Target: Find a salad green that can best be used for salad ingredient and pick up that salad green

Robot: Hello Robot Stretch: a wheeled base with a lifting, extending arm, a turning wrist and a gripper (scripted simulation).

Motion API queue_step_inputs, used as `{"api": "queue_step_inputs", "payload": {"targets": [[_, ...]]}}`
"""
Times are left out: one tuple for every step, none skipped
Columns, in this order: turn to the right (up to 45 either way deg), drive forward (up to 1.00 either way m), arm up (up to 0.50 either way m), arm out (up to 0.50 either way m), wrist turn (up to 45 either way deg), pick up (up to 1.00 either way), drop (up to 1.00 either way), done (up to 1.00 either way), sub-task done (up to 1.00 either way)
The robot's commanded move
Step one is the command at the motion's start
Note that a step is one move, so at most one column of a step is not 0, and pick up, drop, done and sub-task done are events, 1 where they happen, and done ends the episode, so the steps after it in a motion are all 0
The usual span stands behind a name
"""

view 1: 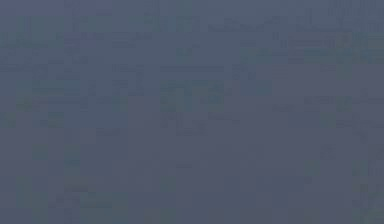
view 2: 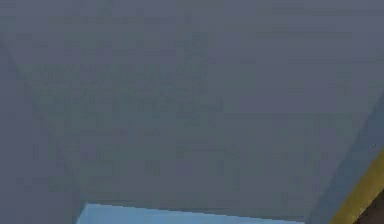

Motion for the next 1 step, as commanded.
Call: {"api": "queue_step_inputs", "payload": {"targets": [[-45.0,0.00,0.00,0.00,0.0,0.00,0.00,0.00,0.00]]}}
